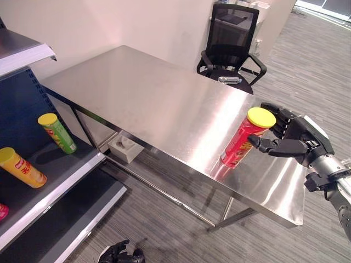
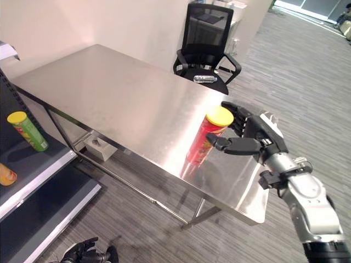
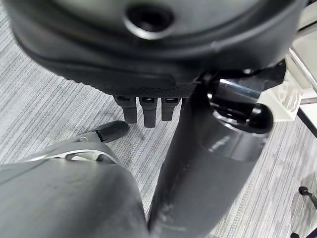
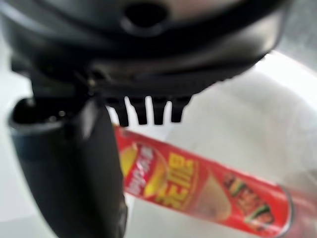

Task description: Put the goods on the table back onto the shelves and tidy them up.

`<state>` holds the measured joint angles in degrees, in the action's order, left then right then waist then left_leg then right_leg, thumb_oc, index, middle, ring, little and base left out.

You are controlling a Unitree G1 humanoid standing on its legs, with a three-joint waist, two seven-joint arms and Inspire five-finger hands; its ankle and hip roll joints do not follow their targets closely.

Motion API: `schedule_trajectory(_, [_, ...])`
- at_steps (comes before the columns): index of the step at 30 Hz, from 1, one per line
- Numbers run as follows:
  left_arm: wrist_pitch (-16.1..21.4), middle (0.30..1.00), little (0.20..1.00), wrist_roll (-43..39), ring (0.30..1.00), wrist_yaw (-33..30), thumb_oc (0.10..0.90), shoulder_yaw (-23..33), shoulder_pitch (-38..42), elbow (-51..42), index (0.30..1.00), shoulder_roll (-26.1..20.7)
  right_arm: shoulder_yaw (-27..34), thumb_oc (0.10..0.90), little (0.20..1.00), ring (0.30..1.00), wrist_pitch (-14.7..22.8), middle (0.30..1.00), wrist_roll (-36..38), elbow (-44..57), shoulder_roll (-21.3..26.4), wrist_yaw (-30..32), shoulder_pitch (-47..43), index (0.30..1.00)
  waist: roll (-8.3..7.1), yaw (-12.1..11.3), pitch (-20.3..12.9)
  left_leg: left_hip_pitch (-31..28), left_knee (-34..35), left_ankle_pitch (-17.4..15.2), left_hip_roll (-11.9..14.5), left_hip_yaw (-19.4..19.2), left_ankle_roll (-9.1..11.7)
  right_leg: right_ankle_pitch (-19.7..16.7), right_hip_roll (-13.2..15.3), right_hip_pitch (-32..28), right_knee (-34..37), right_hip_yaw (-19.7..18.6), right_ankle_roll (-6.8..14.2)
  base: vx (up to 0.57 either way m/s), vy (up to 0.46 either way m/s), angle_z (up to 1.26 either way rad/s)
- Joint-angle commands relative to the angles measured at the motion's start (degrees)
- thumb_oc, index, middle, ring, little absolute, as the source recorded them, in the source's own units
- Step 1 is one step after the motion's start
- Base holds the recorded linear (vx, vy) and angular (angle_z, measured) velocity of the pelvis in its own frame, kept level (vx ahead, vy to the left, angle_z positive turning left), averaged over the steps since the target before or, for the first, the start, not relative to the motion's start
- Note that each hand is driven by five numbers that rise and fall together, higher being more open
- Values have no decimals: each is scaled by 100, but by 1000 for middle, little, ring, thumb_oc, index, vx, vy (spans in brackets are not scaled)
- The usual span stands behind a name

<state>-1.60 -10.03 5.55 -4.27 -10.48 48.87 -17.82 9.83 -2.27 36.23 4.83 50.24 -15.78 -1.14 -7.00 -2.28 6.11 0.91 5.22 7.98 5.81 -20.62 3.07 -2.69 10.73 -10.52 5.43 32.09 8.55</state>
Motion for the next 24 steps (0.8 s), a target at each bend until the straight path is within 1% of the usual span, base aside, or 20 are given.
schedule_trajectory(1, [147, 900, 900, 9, 900, -12, 800, -248, 227, -51, 900, -123, 352, 800, 900, 900, 431, 900, 43, -3, 324, 272, -816, 900, 197, -282, -263, -580, -22, -291, 441, -151, 380, -180, 124, 5, -43, 138, 262, 10, 2, 15])
schedule_trajectory(11, [117, 900, 900, -21, 900, -46, 800, -281, 232, -75, 900, -135, 294, 800, 900, 900, 437, 900, -108, -199, 278, 463, -1005, 900, 174, -336, -263, -586, -22, -309, 435, -122, 369, -177, 114, -15, -43, 152, 257, 2, 0, 3])
schedule_trajectory(18, [95, 900, 900, -74, 900, -89, 800, -264, 221, -87, 900, -135, 297, 800, 900, 900, 462, 900, -157, -336, 157, 615, -1149, 900, 160, -368, -261, -596, -22, -316, 434, -108, 368, -168, 109, -31, -43, 156, 249, 0, 0, 0])
schedule_trajectory(24, [83, 900, 900, -85, 900, -98, 800, -295, 215, -107, 900, -150, 191, 800, 900, 900, 452, 900, -131, -432, 206, 632, -1287, 900, 146, -398, -245, -609, -22, -312, 433, -107, 367, -167, 101, -47, -43, 167, 244, 0, 0, 0])
